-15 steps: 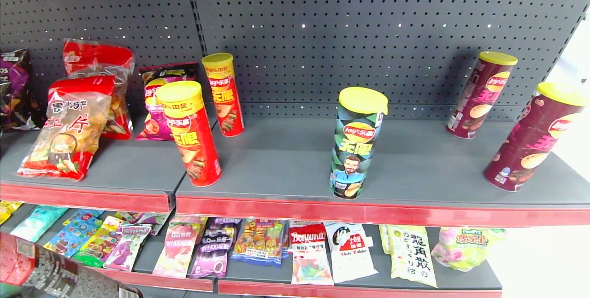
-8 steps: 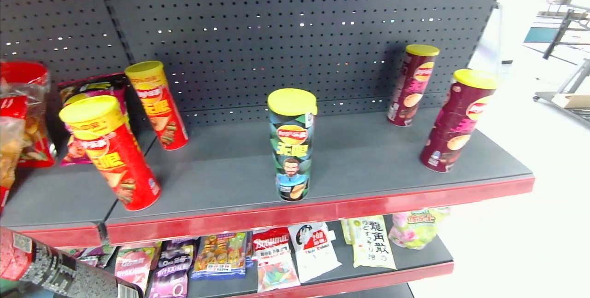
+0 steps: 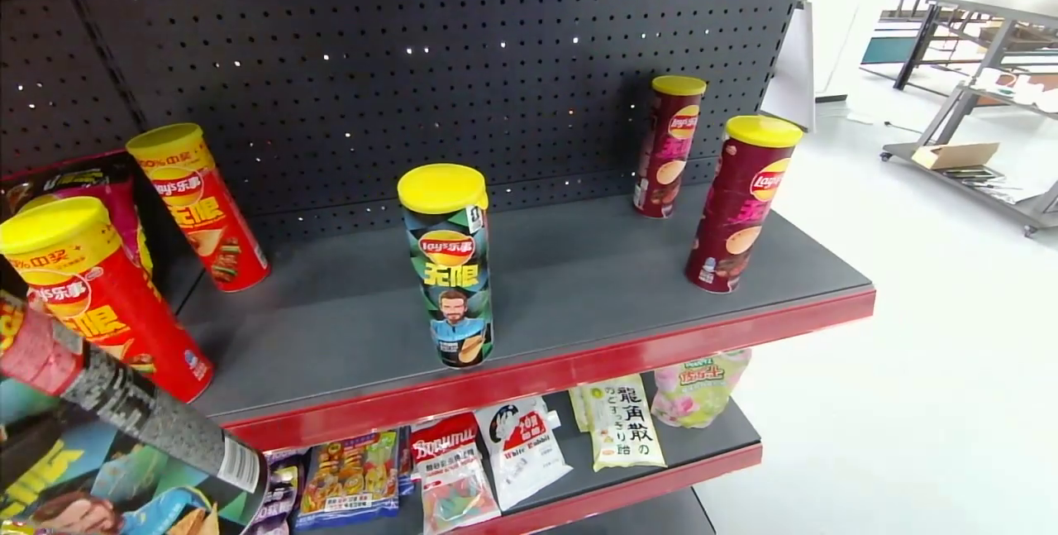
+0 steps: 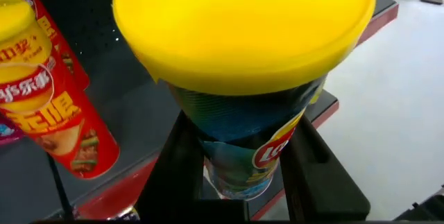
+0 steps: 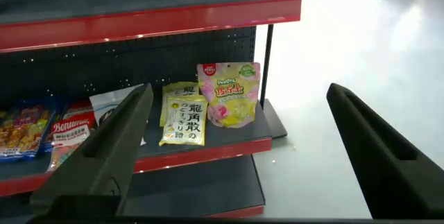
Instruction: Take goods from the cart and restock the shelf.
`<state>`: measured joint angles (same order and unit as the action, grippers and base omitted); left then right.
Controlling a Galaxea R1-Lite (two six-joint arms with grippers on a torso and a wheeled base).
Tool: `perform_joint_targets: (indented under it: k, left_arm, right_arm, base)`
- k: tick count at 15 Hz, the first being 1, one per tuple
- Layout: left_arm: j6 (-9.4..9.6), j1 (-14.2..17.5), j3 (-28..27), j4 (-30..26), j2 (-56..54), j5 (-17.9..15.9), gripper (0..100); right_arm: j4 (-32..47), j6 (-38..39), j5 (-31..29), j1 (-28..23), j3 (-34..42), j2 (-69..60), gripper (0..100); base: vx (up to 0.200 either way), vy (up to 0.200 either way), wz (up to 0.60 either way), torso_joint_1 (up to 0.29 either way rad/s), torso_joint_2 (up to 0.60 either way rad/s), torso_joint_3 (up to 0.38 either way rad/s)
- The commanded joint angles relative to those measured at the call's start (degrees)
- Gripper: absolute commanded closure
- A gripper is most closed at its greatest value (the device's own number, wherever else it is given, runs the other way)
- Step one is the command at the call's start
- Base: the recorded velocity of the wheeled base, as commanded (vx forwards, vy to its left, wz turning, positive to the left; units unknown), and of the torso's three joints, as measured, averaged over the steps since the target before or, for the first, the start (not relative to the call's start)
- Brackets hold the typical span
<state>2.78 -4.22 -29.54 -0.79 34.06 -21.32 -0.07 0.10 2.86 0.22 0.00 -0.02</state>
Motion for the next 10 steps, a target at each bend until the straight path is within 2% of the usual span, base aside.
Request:
perform_joint_targets:
  k: [1, 3, 5, 8, 9, 10]
  left_arm:
    - [0.03, -0.09, -6.23, 1.58, 12.52, -0.12, 100]
    - [0.12, -0.18, -10.98, 2.90, 24.21, -0.39, 100]
    - [0.12, -0.18, -13.53, 5.45, 30.54, -0.48, 100]
    - [0.38, -1.67, -14.32, 7.56, 36.25, -2.32, 100]
    - [1.26, -2.81, -16.25, 11.52, 41.70, -1.79, 100]
    - [1.26, -2.73, -18.80, 13.10, 45.74, -1.88, 100]
  right_arm:
    - [-0.01, -0.01, 0.04, 0.04, 0.00, 0.11, 0]
    - [-0.01, -0.01, 0.04, 0.04, 0.00, 0.11, 0]
    - [-0.01, -0.01, 0.04, 0.04, 0.00, 0.11, 0]
    - [-0.01, -0.01, 0.04, 0.04, 0.00, 0.11, 0]
    - [-0.01, -0.01, 0.04, 0.04, 0.00, 0.11, 0]
    - [-0.01, -0.01, 0.04, 0.04, 0.00, 0.11, 0]
  base:
    - [0.000, 0.000, 0.00, 0.000, 0.00, 0.000]
    - [0.000, 0.000, 0.00, 0.000, 0.00, 0.000]
    - [0.000, 0.000, 0.00, 0.000, 0.00, 0.000]
    - [0.000, 0.000, 0.00, 0.000, 0.00, 0.000]
    - [0.000, 0.000, 0.00, 0.000, 0.00, 0.000]
    - [0.000, 0.000, 0.00, 0.000, 0.00, 0.000]
